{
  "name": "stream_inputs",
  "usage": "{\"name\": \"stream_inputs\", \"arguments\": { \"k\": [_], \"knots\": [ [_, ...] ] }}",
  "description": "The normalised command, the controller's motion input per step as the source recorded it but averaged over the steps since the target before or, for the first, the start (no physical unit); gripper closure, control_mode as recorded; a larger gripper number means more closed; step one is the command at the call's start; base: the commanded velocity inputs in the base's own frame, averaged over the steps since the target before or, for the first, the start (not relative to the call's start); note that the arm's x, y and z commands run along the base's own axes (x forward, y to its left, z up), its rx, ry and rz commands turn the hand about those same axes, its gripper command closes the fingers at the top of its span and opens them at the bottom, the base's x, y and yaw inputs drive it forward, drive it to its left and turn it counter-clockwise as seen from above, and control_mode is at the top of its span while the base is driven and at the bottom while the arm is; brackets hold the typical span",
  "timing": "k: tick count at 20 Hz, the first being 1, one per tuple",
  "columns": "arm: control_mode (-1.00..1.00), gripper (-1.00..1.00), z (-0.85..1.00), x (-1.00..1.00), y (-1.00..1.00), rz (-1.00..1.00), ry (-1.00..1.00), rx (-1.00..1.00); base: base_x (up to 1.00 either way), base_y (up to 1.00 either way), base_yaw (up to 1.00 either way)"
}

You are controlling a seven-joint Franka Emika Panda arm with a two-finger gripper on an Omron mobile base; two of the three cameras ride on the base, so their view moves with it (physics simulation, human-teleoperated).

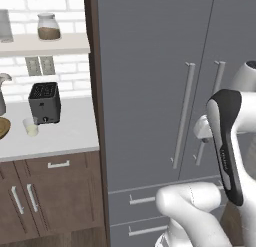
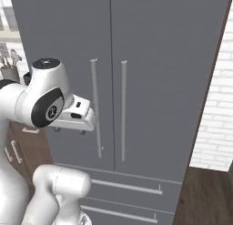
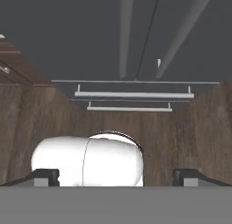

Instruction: Grab a lemon wedge from the fridge and one ice cube from the ice bowl, and put them in the glass of lemonade.

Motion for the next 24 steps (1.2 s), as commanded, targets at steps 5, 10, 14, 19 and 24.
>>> {"name": "stream_inputs", "arguments": {
  "k": [5, 10, 14, 19, 24],
  "knots": [
    [-1.00, -1.00, 0.05, -0.55, 0.00, 0.00, 0.00, 0.00, 0.00, 0.00, 0.00],
    [1.00, -1.00, 0.05, -0.19, 0.00, 0.00, 0.00, 0.00, 0.00, 0.00, 0.00],
    [1.00, -1.00, 0.00, 0.00, 0.00, 0.00, 0.00, 0.00, 0.01, -0.30, 0.06],
    [1.00, -1.00, 0.00, 0.00, 0.00, 0.00, 0.00, 0.00, -0.04, -0.57, 0.09],
    [1.00, -1.00, 0.00, 0.00, 0.00, 0.00, 0.00, 0.00, -0.35, -0.37, 0.02]
  ]
}}
